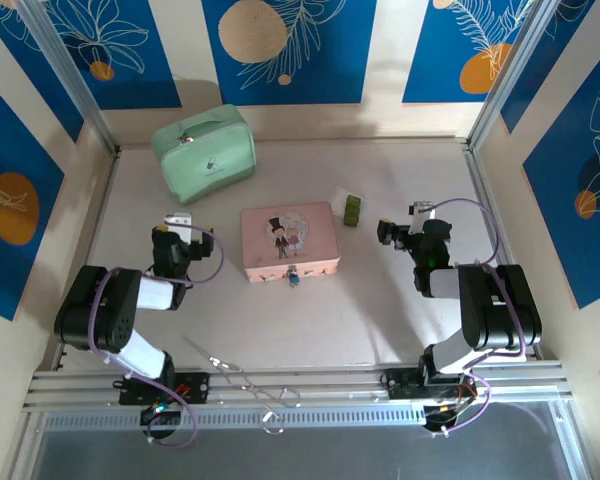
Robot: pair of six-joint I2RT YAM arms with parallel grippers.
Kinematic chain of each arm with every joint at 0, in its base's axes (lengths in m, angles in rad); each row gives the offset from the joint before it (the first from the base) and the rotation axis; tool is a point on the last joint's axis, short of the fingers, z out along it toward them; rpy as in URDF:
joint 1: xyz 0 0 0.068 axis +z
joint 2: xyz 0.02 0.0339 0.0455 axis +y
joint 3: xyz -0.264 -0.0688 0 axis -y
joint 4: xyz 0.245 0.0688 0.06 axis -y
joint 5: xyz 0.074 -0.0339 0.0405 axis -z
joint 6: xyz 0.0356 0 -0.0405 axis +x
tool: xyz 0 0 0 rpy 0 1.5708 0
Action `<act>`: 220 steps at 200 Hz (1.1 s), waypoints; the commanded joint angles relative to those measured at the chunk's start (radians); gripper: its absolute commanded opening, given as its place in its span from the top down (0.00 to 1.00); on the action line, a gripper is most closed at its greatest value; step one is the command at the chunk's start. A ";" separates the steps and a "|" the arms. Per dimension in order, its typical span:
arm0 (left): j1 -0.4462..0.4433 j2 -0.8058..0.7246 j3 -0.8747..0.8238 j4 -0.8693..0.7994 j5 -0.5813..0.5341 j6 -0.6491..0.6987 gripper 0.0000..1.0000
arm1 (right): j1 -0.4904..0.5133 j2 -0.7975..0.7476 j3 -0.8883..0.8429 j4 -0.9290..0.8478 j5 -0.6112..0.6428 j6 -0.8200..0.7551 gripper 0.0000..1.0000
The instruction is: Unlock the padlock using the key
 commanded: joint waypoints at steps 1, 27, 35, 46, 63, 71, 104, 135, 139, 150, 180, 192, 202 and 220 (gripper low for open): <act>0.013 0.000 0.012 0.002 0.026 0.003 0.01 | -0.001 -0.001 0.004 0.011 -0.016 -0.020 0.01; 0.013 0.000 0.011 0.004 0.026 0.003 0.01 | -0.002 -0.002 0.004 0.011 -0.018 -0.021 0.01; 0.013 0.000 0.012 0.004 0.026 0.002 0.01 | -0.002 -0.001 0.003 0.011 -0.018 -0.019 0.01; 0.013 0.001 0.012 0.002 0.025 0.003 0.01 | -0.002 -0.001 0.006 0.008 -0.019 -0.019 0.01; 0.011 0.001 0.014 0.001 0.023 0.004 0.01 | -0.002 0.000 0.005 0.008 -0.019 -0.019 0.01; 0.011 0.001 0.014 -0.001 0.023 0.004 0.01 | -0.002 -0.001 0.005 0.008 -0.019 -0.019 0.01; 0.011 0.000 0.014 -0.002 0.023 0.003 0.00 | -0.002 -0.001 0.005 0.008 -0.018 -0.019 0.01; 0.012 0.001 0.015 -0.005 0.024 0.003 0.01 | 0.000 -0.002 0.004 0.011 -0.016 -0.020 0.01; 0.011 0.001 0.015 -0.005 0.024 0.003 0.01 | 0.000 -0.002 0.003 0.011 -0.016 -0.021 0.01; 0.011 0.001 0.014 -0.005 0.025 0.003 0.01 | -0.001 -0.002 0.003 0.011 -0.016 -0.021 0.01; 0.013 0.001 0.017 -0.006 0.025 0.002 0.01 | 0.000 -0.002 0.003 0.012 -0.016 -0.021 0.01; 0.013 0.000 0.015 -0.003 0.025 0.001 0.01 | 0.000 -0.002 0.004 0.014 -0.016 -0.021 0.01; 0.013 -0.001 0.012 0.000 0.025 0.002 0.01 | 0.000 -0.002 0.002 0.013 -0.016 -0.021 0.01; 0.007 -0.069 0.066 -0.134 -0.066 -0.017 0.01 | 0.062 -0.128 0.083 -0.196 0.213 -0.007 0.01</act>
